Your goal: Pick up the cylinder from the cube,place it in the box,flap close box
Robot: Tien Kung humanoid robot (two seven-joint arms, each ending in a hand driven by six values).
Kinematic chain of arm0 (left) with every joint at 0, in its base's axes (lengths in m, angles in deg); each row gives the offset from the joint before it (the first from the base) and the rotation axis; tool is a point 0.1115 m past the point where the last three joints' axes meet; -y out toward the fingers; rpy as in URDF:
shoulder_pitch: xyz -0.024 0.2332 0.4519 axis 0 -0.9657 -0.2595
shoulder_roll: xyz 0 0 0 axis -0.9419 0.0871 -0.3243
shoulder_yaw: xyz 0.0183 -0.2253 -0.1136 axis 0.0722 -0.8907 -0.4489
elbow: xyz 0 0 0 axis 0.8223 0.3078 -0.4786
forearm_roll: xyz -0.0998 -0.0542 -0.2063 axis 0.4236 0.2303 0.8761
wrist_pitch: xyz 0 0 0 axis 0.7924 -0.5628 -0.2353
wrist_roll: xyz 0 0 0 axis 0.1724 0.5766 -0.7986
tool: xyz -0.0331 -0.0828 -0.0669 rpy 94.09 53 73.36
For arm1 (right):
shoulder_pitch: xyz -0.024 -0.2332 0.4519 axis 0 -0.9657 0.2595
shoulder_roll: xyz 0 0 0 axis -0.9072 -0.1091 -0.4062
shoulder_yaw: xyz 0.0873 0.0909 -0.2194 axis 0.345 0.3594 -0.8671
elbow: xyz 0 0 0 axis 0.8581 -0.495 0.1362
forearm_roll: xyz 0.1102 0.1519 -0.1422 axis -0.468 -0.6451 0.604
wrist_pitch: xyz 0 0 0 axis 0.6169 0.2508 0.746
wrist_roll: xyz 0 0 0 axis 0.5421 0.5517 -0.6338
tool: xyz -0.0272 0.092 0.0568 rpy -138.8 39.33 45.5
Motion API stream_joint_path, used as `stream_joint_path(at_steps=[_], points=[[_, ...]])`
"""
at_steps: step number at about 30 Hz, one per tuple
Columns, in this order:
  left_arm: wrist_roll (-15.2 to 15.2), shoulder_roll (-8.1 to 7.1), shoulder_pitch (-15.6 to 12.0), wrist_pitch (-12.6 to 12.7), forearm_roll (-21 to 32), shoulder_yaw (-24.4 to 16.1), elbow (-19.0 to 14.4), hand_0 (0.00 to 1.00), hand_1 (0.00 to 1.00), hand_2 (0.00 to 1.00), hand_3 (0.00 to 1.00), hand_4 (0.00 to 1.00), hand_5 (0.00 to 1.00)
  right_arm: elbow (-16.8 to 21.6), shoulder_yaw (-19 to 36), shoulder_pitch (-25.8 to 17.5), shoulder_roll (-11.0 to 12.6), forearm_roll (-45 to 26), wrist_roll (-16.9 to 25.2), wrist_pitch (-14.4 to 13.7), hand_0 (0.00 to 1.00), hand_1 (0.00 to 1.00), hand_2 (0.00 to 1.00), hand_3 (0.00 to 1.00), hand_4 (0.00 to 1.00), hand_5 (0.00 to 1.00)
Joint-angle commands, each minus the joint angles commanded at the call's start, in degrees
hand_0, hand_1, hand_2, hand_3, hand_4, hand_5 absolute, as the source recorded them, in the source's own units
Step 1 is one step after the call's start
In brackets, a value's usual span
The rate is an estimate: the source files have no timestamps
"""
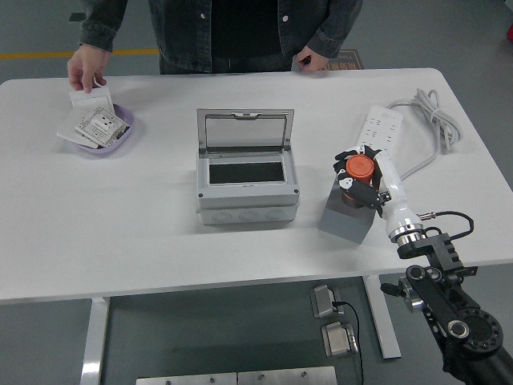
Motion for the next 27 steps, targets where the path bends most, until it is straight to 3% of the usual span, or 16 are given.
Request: stream_joint_path(at_steps=[6,7,11,12,13,18,19,27], points=[[0.1,0.01,-0.1,-0.1,-1.3,-1.4,0.0,0.601,0.654,0.618,0.625,0.718,0.371,3.4,-3.7,1.4,1.8,6.3,-2.3,-1.8,0.588,0.456,0.399,0.367,0.002,0.002],[0.2,0.01,-0.1,-0.1,-1.6,-1.7,0.0,0.603,0.654,0.618,0.626,0.719,0.380,3.6,-4.5,2.0,2.2,7.4,-2.8,-2.2,0.435,0.331,0.397,0.364,0.002,0.002],[0.4,-0.01,-0.1,-0.1,-2.7,-3.0,0.0,0.603,0.654,0.618,0.626,0.719,0.380,3.0,-8.0,5.4,3.7,12.3,-4.9,-3.6,0.435,0.331,0.397,0.364,0.002,0.002],[0.4,-0.02,-0.1,-0.1,-3.0,-3.4,0.0,0.603,0.654,0.618,0.626,0.719,0.380,2.5,-9.1,6.4,4.1,13.6,-5.5,-3.9,0.435,0.331,0.397,0.364,0.002,0.002],[0.5,-0.03,-0.2,-0.1,-3.3,-3.7,0.0,0.603,0.654,0.619,0.625,0.719,0.382,1.8,-10.1,7.5,4.4,14.9,-6.0,-4.3,0.139,0.209,0.378,0.339,0.002,0.002],[1.1,-0.23,-0.3,-0.3,-5.4,-6.1,0.0,0.603,0.654,0.619,0.625,0.719,0.382,-3.7,-16.1,13.8,5.2,21.1,-8.0,-5.9,0.139,0.209,0.378,0.339,0.002,0.002],[1.1,-0.26,-0.3,-0.3,-5.6,-6.3,0.0,0.605,0.654,0.619,0.626,0.721,0.383,-4.2,-16.6,14.4,5.2,21.6,-8.1,-5.9,0.002,0.121,0.352,0.301,0.002,0.002],[1.3,-0.69,-0.1,-0.3,-6.2,-7.2,0.0,0.607,0.658,0.620,0.627,0.722,0.384,-13.4,-24.9,25.0,3.6,27.5,-9.7,-6.6,0.002,0.103,0.340,0.291,0.002,0.002]])
